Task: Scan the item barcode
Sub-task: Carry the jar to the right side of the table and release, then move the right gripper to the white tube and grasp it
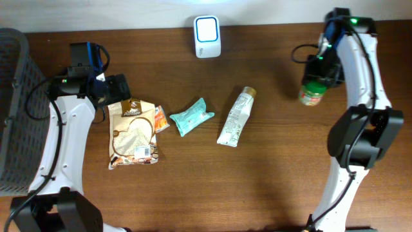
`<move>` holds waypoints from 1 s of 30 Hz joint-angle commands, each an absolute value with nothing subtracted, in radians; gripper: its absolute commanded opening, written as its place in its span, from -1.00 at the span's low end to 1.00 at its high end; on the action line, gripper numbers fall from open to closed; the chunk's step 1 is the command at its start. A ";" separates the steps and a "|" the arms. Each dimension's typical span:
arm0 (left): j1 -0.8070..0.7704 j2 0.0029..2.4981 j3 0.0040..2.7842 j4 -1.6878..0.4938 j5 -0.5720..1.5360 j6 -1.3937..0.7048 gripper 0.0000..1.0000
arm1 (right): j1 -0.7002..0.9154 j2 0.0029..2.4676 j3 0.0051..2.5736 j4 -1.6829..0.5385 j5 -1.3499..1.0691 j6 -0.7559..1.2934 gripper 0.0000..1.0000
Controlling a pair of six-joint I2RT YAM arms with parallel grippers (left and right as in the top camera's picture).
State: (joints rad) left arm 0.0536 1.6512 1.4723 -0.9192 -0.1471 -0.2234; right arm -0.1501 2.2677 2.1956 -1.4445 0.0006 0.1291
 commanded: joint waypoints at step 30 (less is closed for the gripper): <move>0.055 1.647 1.487 -0.917 -0.155 -0.204 0.98 | -0.400 2.266 1.984 -1.130 0.058 0.204 0.56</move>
